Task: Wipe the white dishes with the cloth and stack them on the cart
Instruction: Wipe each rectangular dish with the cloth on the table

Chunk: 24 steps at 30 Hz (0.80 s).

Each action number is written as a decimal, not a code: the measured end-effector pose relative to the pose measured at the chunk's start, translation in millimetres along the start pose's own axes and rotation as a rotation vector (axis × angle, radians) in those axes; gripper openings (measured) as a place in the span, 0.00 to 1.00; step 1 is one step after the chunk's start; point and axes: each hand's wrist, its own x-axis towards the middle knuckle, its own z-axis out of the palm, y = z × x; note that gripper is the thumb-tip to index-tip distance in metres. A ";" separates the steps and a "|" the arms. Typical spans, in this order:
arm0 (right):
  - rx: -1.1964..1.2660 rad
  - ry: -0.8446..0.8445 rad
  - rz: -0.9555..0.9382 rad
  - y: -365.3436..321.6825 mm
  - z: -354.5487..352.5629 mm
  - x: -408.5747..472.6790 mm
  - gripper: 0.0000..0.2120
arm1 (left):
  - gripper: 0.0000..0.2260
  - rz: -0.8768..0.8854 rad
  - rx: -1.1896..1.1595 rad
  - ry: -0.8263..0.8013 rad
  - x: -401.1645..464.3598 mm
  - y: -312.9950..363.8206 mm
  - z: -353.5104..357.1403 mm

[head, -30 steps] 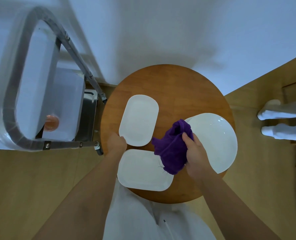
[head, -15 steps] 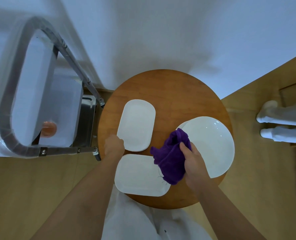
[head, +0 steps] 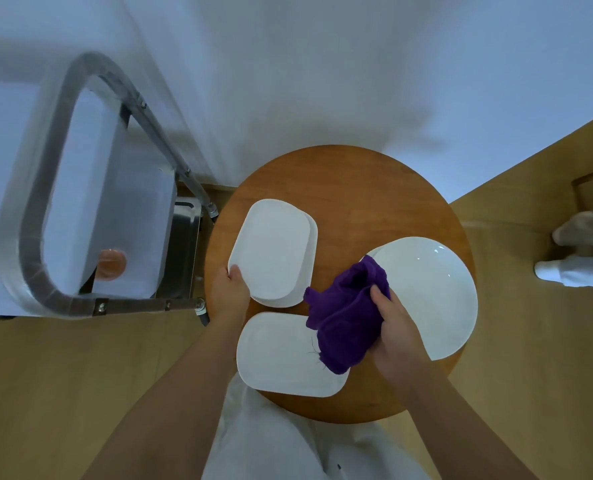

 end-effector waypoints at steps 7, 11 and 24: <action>0.213 -0.119 -0.071 -13.1 3.0 -17.2 0.08 | 0.16 -0.065 -0.425 -0.069 -20.9 17.4 -11.4; -0.107 -0.168 -0.317 -14.9 21.4 -37.4 0.09 | 0.17 -0.036 -0.532 -0.201 -57.7 44.3 -30.6; -1.716 -0.236 -1.190 23.4 73.7 -88.8 0.28 | 0.23 0.085 -0.614 -0.388 -146.4 63.1 -80.4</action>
